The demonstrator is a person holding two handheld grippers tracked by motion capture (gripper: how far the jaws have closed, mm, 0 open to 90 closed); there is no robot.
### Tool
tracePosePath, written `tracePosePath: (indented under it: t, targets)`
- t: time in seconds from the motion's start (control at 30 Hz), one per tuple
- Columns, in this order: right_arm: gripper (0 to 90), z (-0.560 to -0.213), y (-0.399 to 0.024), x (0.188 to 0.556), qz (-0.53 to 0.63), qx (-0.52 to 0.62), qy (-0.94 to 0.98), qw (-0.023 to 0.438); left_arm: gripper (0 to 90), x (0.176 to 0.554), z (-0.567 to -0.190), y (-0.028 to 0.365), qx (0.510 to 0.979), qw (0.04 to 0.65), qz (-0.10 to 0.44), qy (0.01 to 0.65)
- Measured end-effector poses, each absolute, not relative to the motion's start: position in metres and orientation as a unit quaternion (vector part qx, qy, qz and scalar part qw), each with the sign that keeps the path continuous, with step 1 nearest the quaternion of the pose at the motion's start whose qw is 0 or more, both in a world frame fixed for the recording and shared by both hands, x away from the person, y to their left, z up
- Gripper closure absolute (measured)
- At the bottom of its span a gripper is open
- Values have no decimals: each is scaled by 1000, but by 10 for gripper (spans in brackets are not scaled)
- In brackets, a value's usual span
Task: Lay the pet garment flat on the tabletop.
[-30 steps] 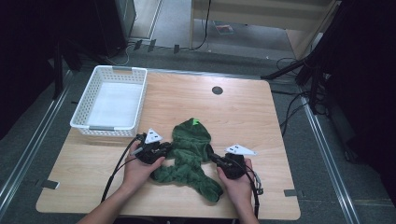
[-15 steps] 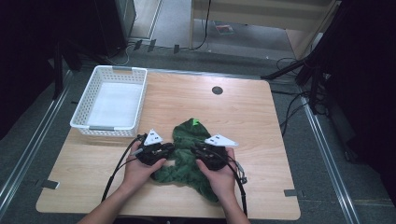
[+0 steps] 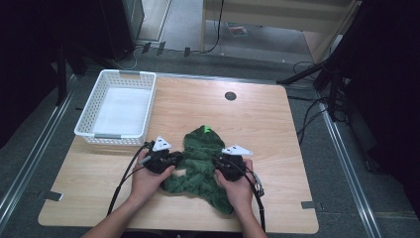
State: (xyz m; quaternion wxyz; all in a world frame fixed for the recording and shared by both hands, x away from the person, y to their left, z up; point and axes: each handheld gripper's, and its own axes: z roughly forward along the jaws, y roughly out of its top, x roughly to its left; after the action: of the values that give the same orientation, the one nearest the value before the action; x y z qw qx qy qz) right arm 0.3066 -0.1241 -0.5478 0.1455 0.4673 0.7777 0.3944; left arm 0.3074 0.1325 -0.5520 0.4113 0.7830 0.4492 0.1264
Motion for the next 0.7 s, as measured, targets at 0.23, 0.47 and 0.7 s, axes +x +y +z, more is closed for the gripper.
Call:
tracePosePath:
  t: [0.23,0.47,0.7]
  targets:
    - [835,-544,-122,349,385,468,785,125,812,324,-550,122,774,393,150,473]
    - [743,-537,-114,387,364,475,789,140,701,355,-546,117,755,390,161,502]
    - [598,-501,-131,337,446,437,764,163,569,320,-528,131,746,451,177,458]
